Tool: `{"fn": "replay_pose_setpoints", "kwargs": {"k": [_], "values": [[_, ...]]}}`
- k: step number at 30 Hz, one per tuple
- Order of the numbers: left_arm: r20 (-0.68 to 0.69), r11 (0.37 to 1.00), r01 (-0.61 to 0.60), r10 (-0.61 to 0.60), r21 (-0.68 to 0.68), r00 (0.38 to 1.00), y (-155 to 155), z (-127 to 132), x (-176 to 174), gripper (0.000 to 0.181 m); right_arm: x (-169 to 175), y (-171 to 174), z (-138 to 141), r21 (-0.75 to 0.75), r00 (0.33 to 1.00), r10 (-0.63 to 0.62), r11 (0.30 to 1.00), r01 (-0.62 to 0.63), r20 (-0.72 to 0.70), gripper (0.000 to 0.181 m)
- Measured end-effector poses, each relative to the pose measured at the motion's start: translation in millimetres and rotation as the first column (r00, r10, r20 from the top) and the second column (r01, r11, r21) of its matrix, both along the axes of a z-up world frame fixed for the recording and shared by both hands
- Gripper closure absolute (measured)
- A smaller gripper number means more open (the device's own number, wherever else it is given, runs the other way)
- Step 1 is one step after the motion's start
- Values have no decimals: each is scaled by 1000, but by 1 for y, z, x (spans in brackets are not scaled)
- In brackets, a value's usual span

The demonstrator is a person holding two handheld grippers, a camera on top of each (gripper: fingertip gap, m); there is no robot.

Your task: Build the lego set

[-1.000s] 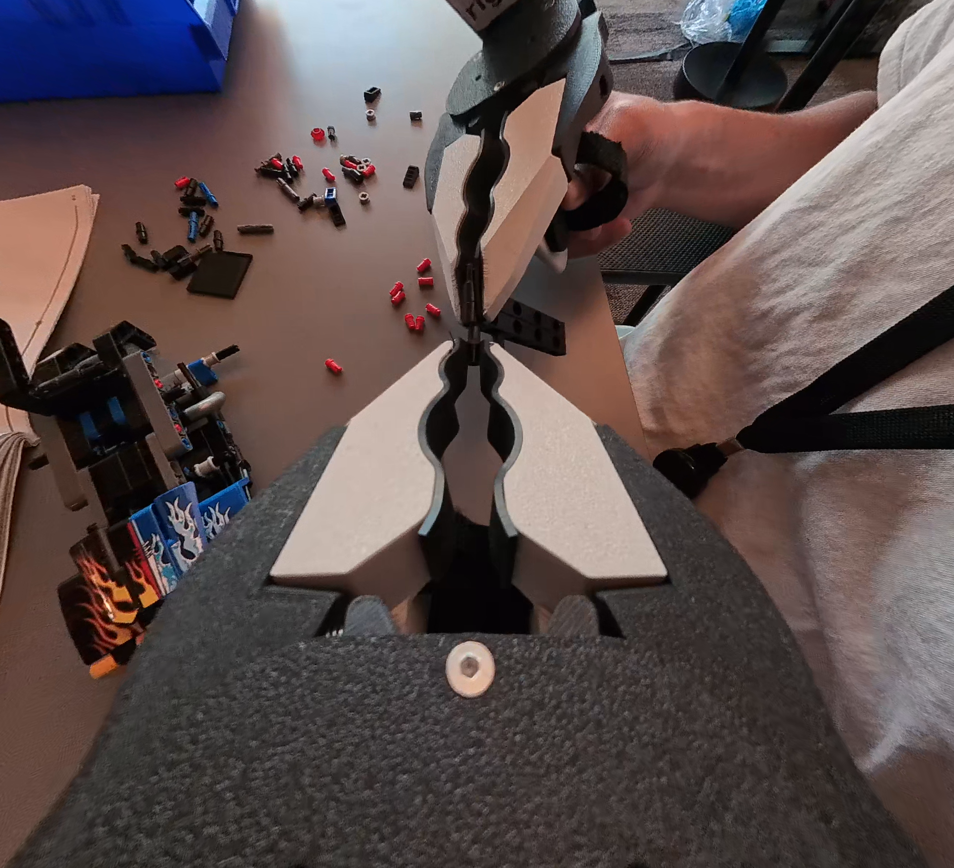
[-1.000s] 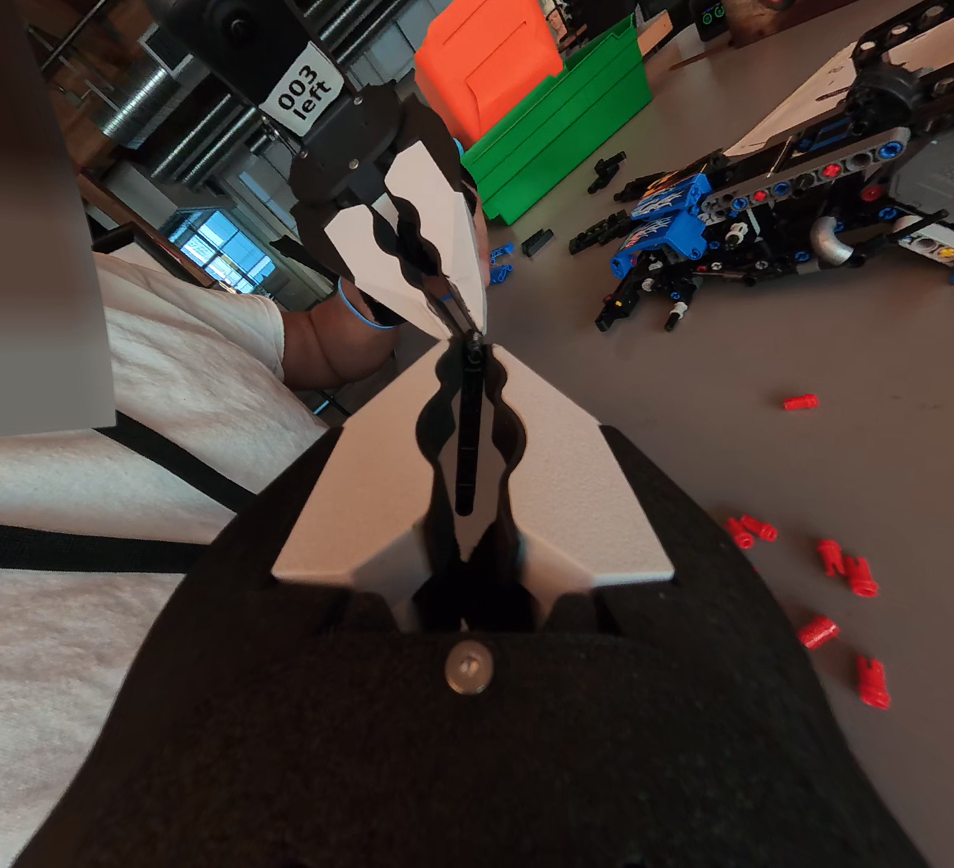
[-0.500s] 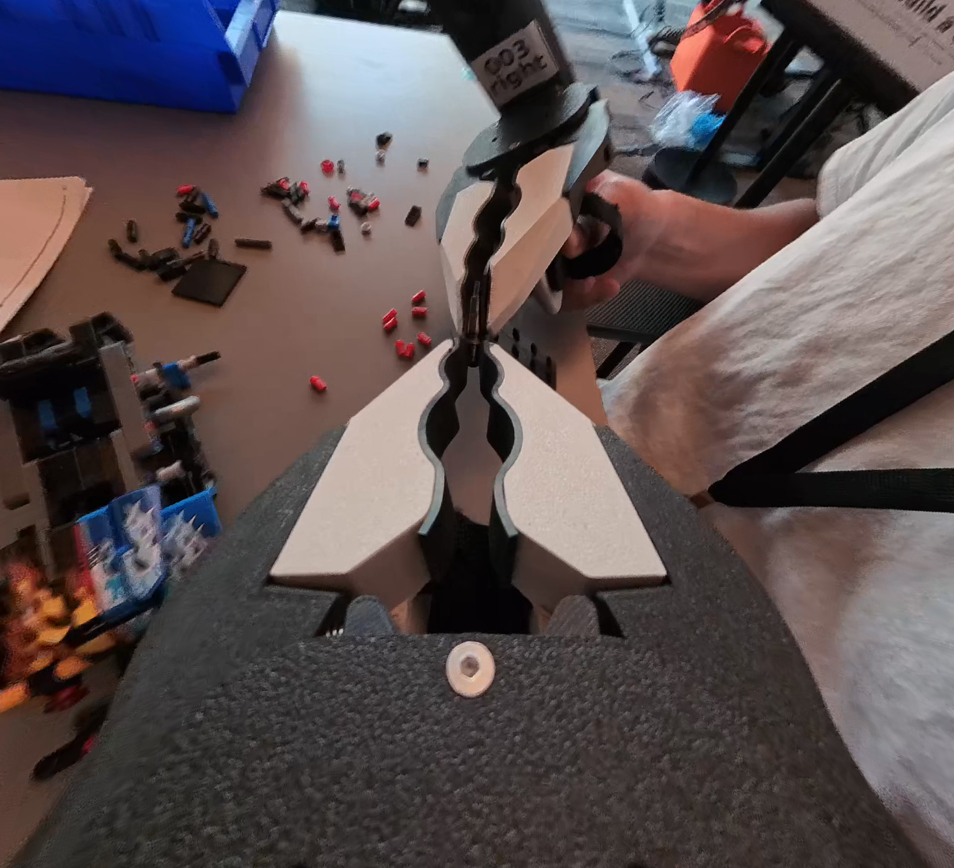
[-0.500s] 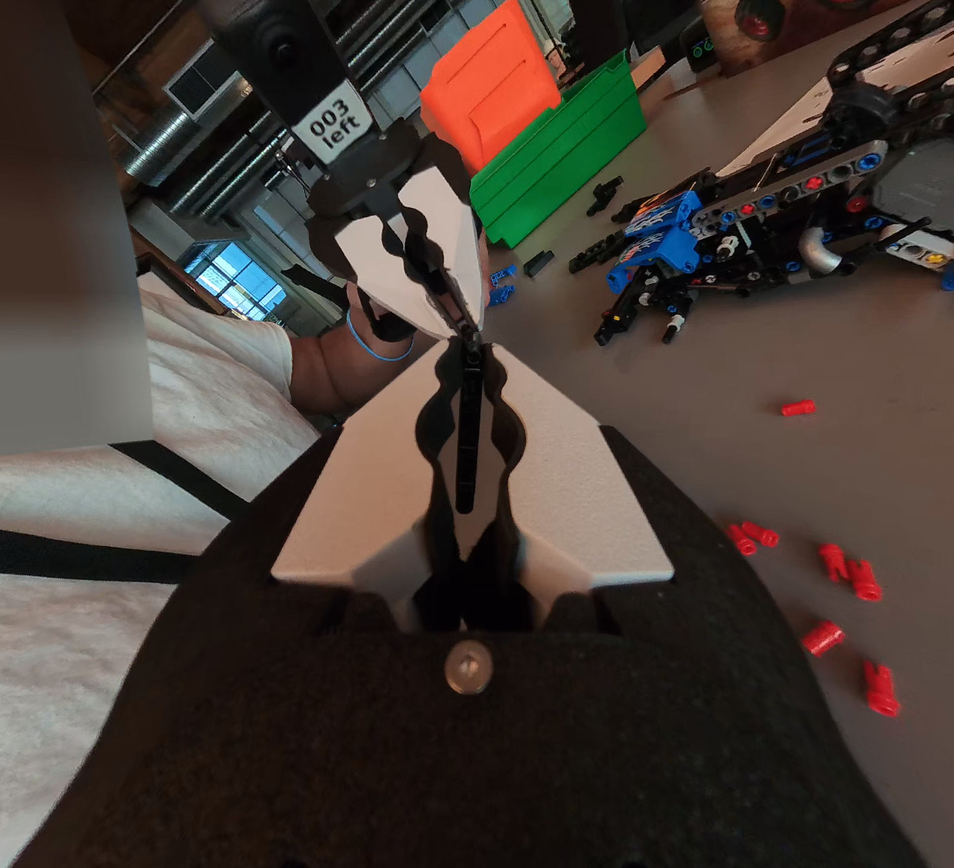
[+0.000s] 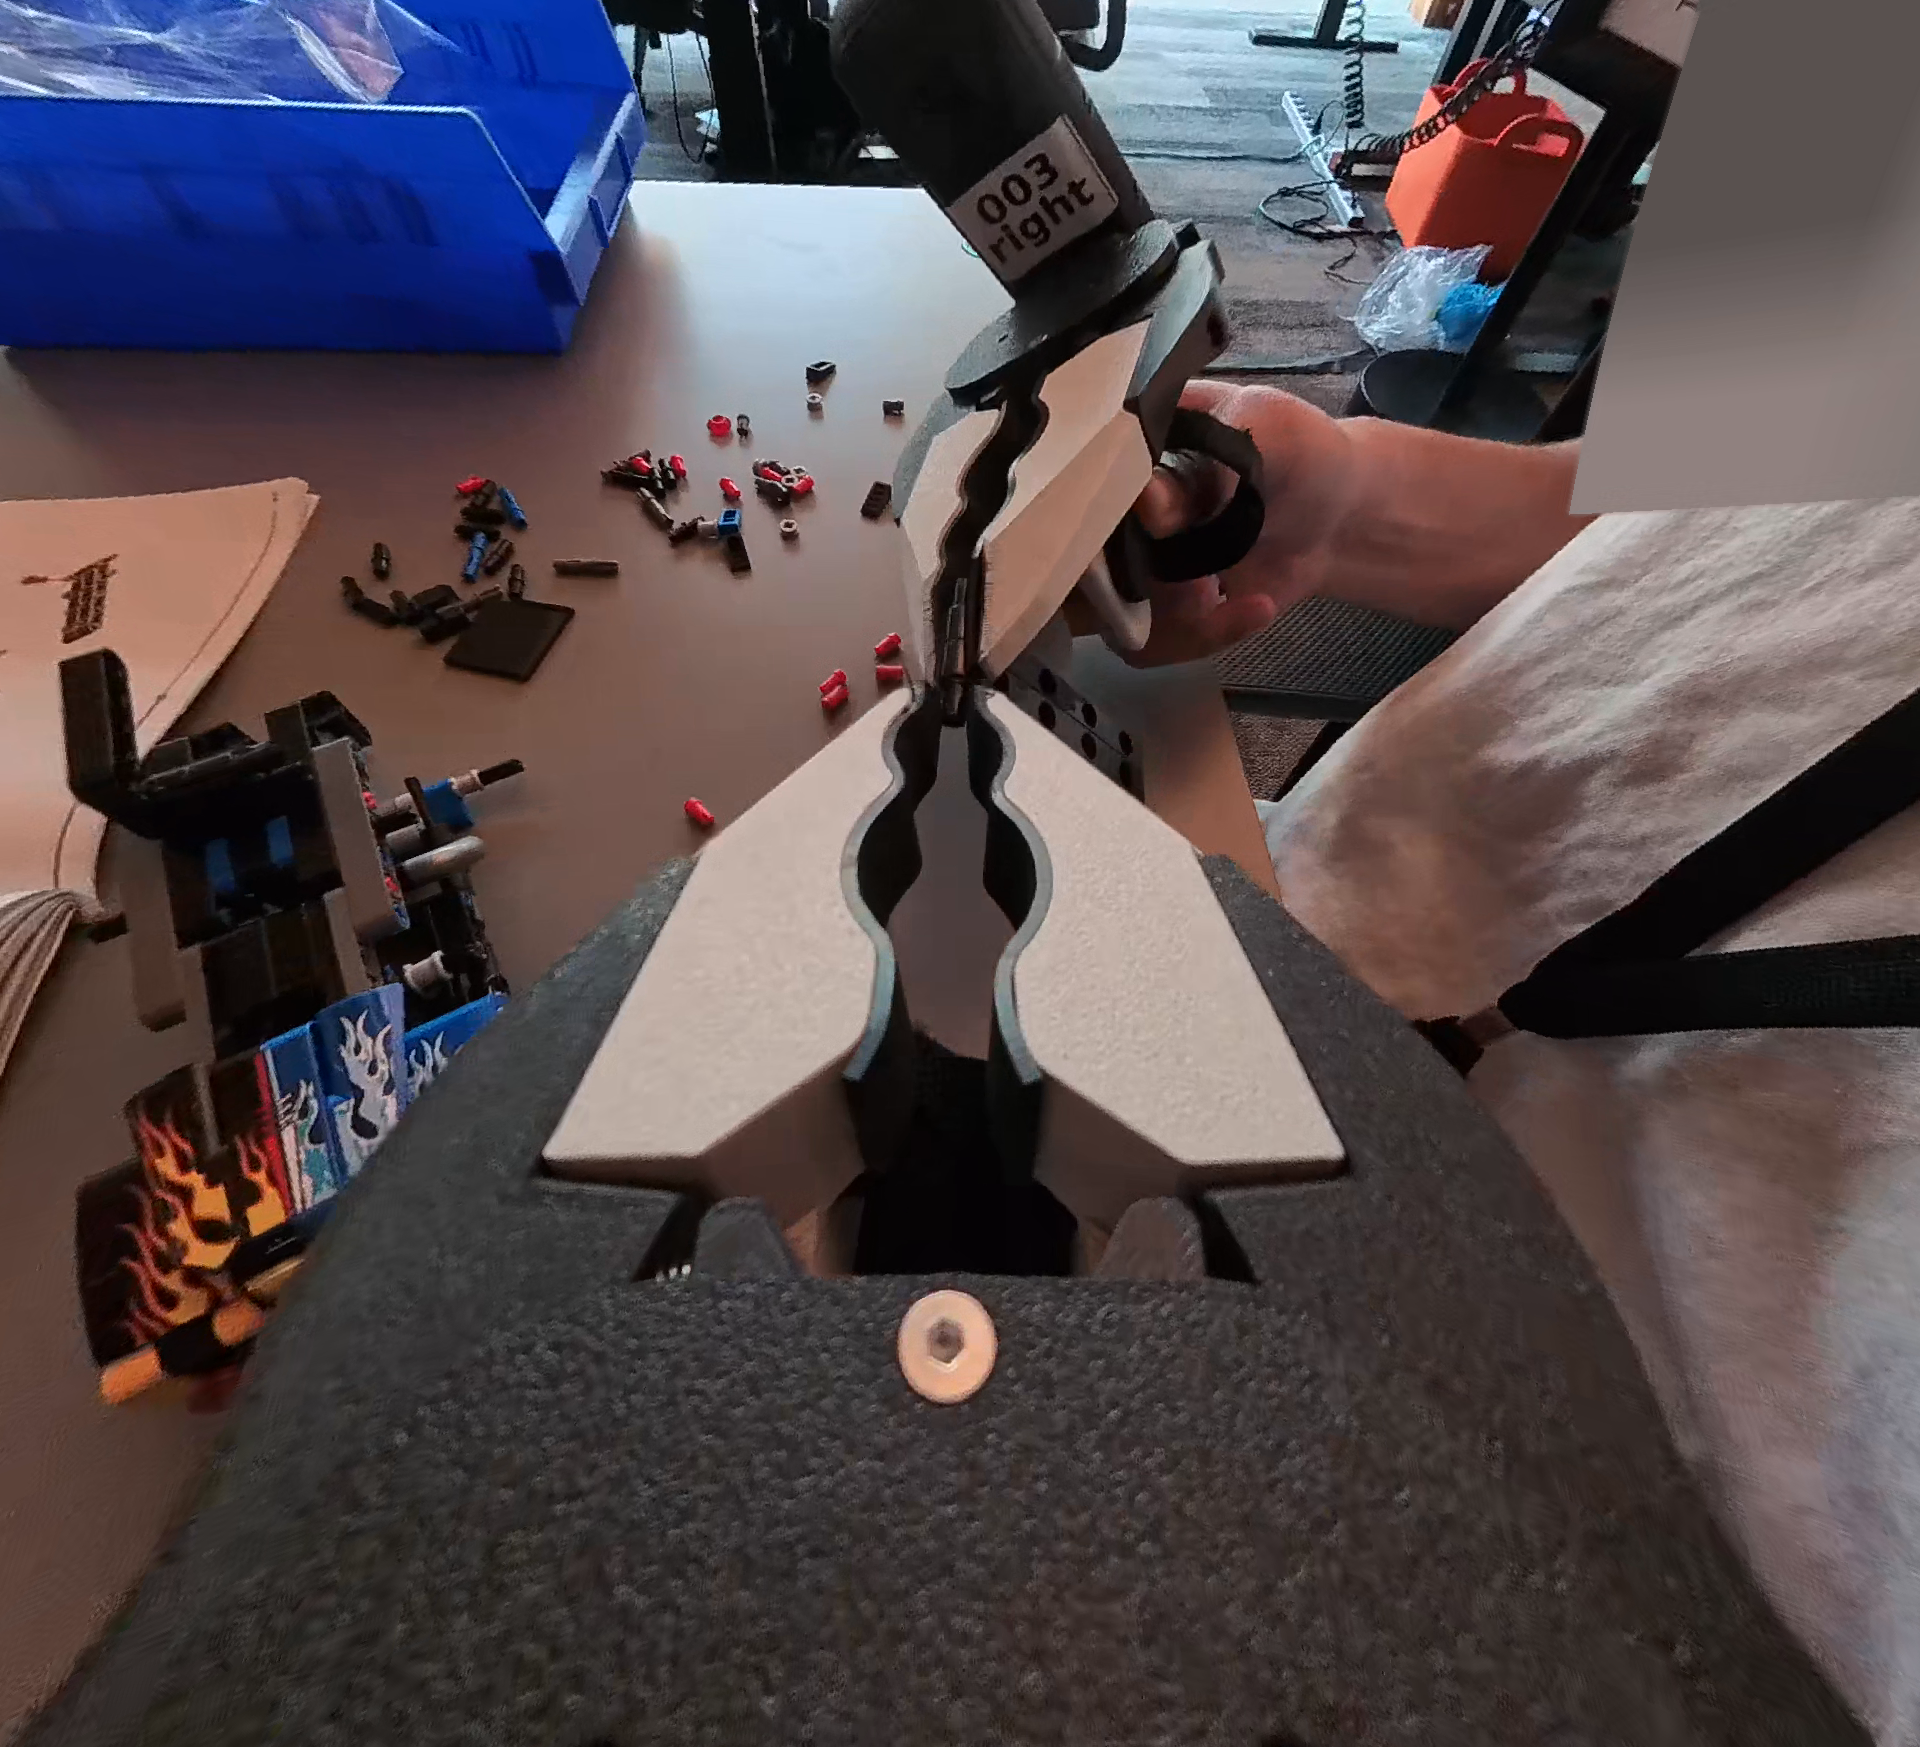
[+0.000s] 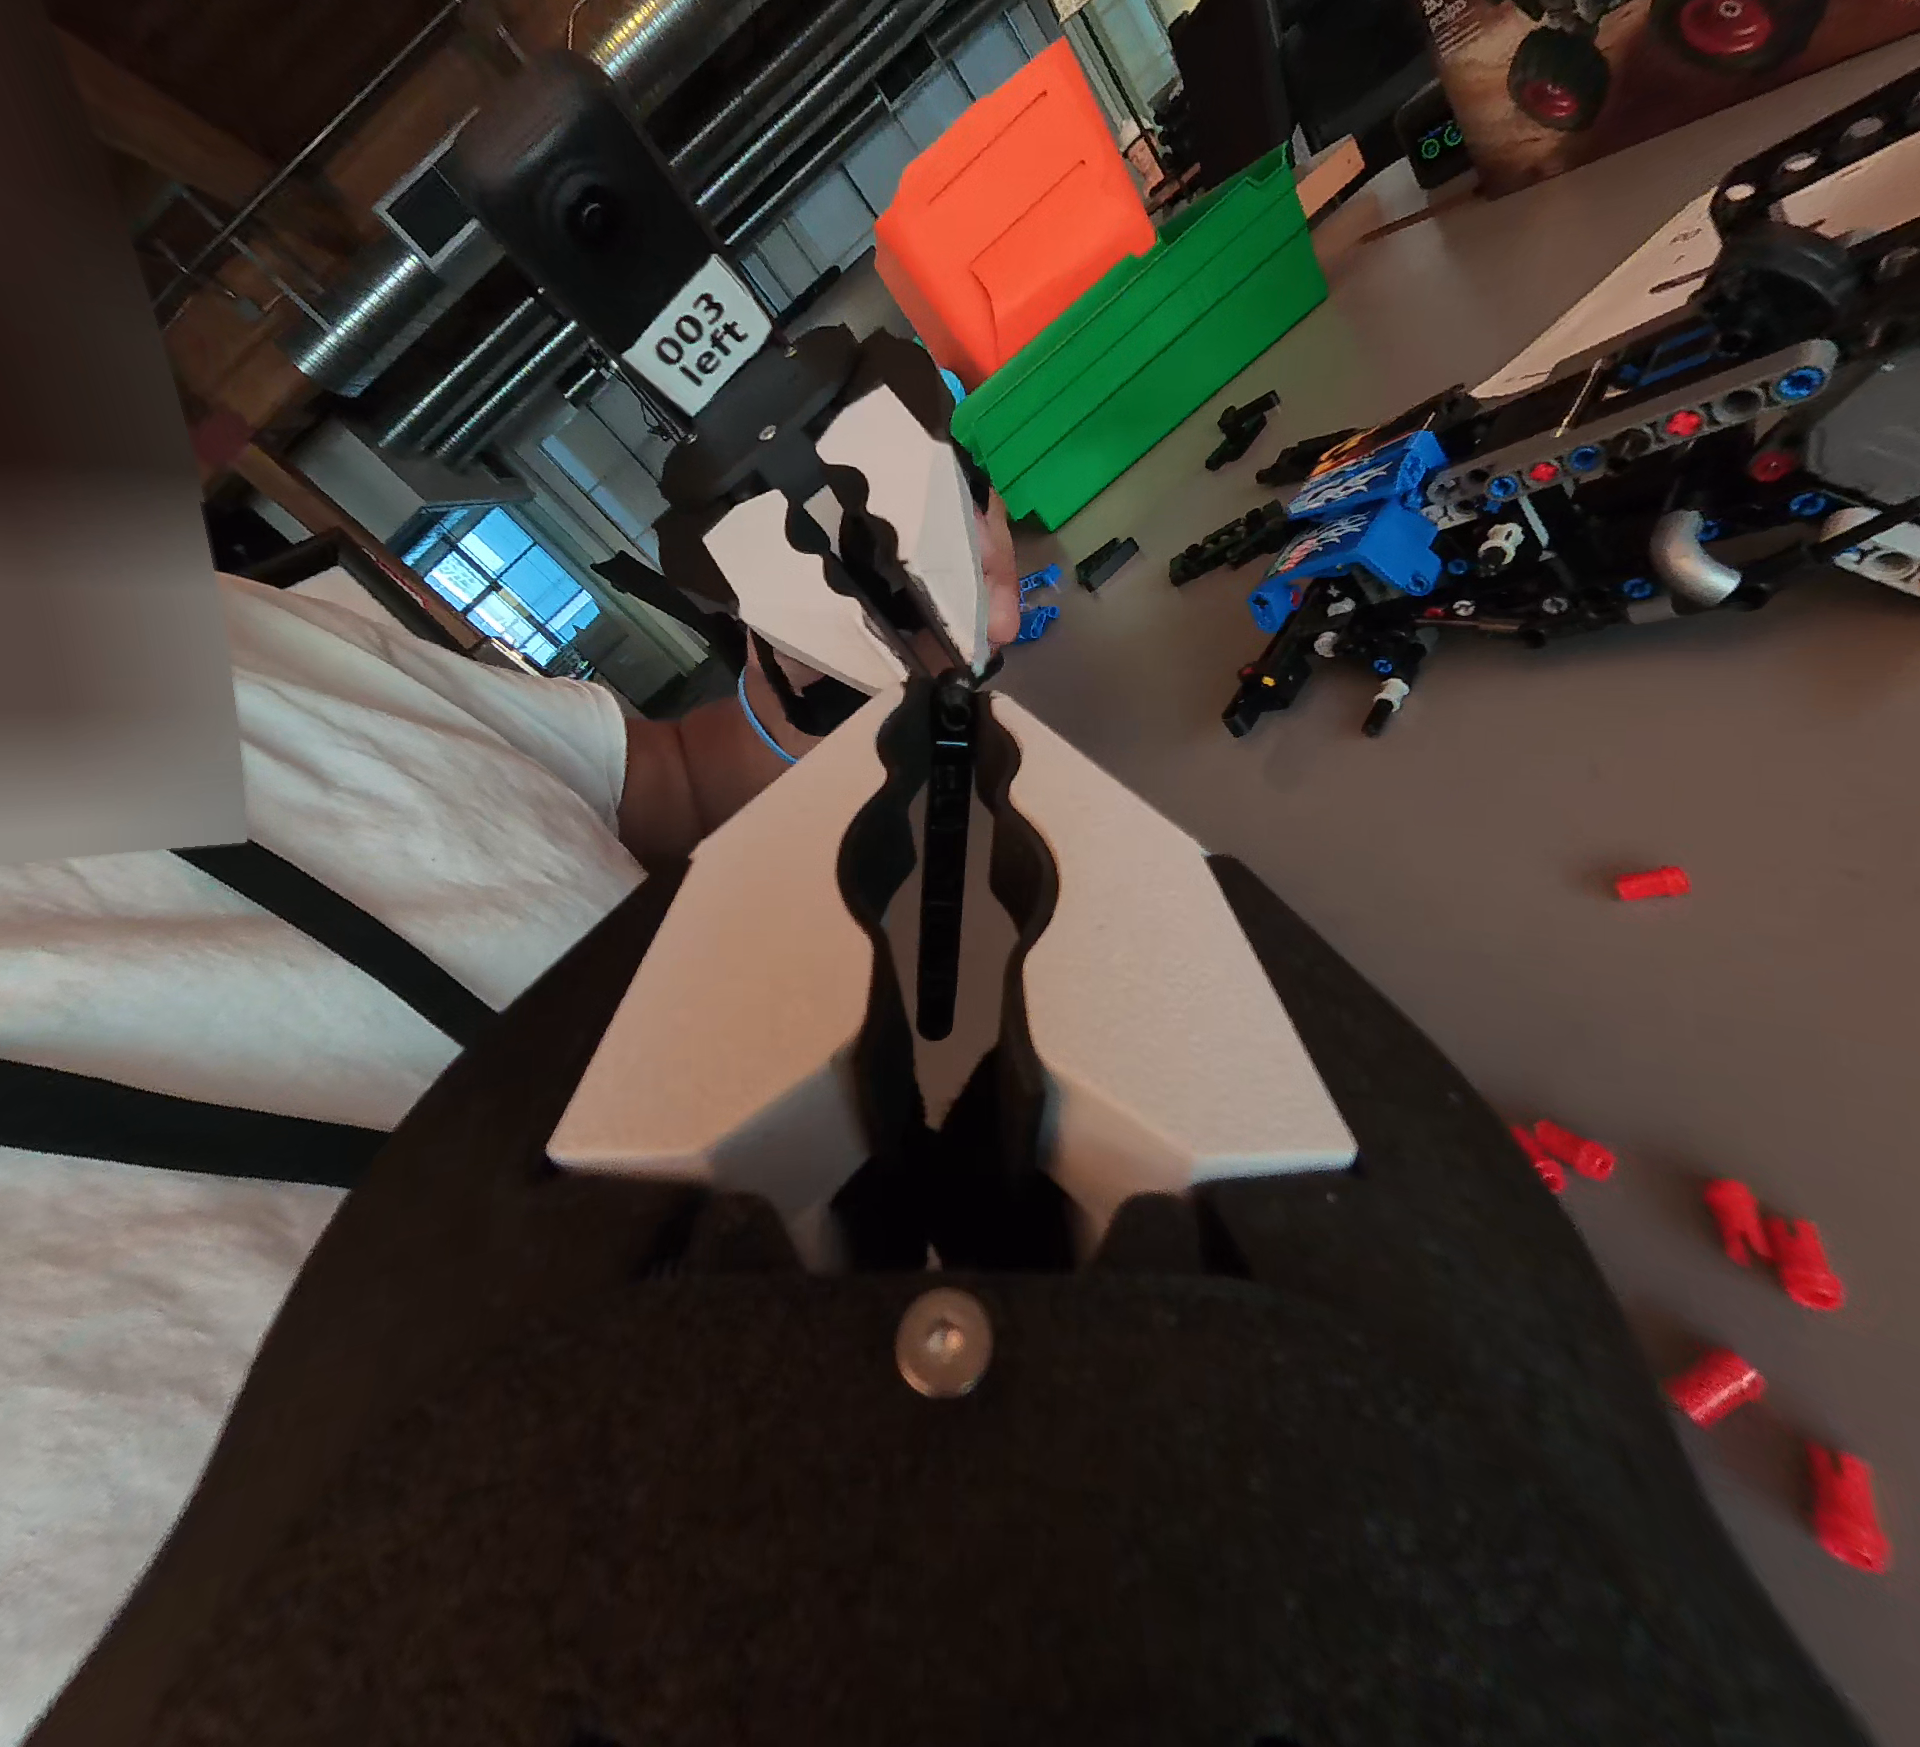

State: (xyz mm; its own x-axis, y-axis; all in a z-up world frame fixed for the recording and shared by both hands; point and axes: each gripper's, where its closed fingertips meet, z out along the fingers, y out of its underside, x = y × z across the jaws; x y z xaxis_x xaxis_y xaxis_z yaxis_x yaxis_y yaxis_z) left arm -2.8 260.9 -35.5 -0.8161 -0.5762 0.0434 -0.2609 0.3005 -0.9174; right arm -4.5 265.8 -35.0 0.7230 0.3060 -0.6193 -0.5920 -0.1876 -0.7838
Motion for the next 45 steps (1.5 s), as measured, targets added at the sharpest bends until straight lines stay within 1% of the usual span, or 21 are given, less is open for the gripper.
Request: {"fn": "replay_pose_setpoints", "kwargs": {"k": [6, 9, 10, 12, 15, 18, 21, 23, 24, 27, 29, 30, 32, 33, 35, 37, 40, 41, 43, 45], "values": [[21, 1000, 1, -2, 23, 1000, 2, -3, -1, 179, 0, 1, -3, -3, 999, 5, 1000, -5, -35, 175], [24, 1000, -10, 9, 17, 1000, 3, -1, 2, 179, 2, 2, 0, 21, 993, 22, 1000, -19, -114, 175], [24, 1000, -17, 17, 24, 1000, 4, -3, 3, 179, 3, 3, -2, 10, 993, 13, 1000, -12, -115, 175], [5, 1000, -13, 13, -10, 1000, 5, -3, 2, 179, 4, 4, -2, 4, 996, 7, 1000, -7, -88, 175], [3, 998, -41, 42, -39, 999, 16, 1, 6, 179, 4, 0, 1, -3, 996, 37, 999, -37, -77, 160], [-1, 995, -50, 50, -81, 999, 21, 7, 7, 179, 8, -1, -3, -20, 1000, 4, 1000, -5, -24, 168], [4, 994, -61, 61, -94, 998, 22, 9, 7, 179, 2, 3, -4, -21, 1000, 21, 1000, -21, -15, 166], [12, 993, -64, 66, -100, 998, 21, 10, 7, 179, -1, 5, -5, -20, 1000, 26, 999, -26, -14, 168], [12, 993, -68, 70, -100, 997, 21, 10, 7, 179, -2, 6, -6, -22, 999, 34, 999, -34, -21, 173], [22, 992, -78, 80, -100, 997, 23, 9, 7, 179, -3, 7, -6, -31, 997, 55, 998, -57, -61, 174], [30, 993, -90, 93, -77, 995, 27, 7, 8, 178, 3, 8, -4, -51, 998, 48, 997, -51, -48, 175], [33, 993, -98, 100, -62, 994, 31, 6, 9, 176, 7, 9, -2, -57, 999, 33, 998, -34, -19, 174], [43, 991, -118, 121, -63, 992, 43, 10, 9, 164, 25, 9, 8, -49, 999, -21, 999, 22, 24, 175], [51, 989, -134, 137, -68, 989, 52, 12, 10, 163, 37, 9, 14, -47, 997, -56, 997, 59, 50, 174], [92, 977, -203, 209, -69, 974, 77, 20, 15, 163, 68, 10, 27, -28, 980, -153, 987, 158, 125, 174], [146, 952, -304, 307, -43, 940, 110, 24, 26, 165, 102, 13, 43, 4, 955, -252, 967, 254, 158, 174], [241, 879, -477, 458, 25, 856, 159, 20, 43, 165, 146, 23, 67, 76, 933, -345, 938, 339, 102, 175], [258, 852, -523, 500, 23, 827, 172, 19, 46, 165, 160, 27, 69, 83, 924, -373, 927, 366, 89, 175], [253, 819, -574, 557, -5, 791, 188, 14, 49, 165, 189, 33, 64, 69, 894, -445, 895, 441, 62, 174], [224, 800, -600, 582, 16, 782, 198, 4, 49, 167, 209, 35, 54, 53, 864, -504, 863, 503, 6, 174]]}}
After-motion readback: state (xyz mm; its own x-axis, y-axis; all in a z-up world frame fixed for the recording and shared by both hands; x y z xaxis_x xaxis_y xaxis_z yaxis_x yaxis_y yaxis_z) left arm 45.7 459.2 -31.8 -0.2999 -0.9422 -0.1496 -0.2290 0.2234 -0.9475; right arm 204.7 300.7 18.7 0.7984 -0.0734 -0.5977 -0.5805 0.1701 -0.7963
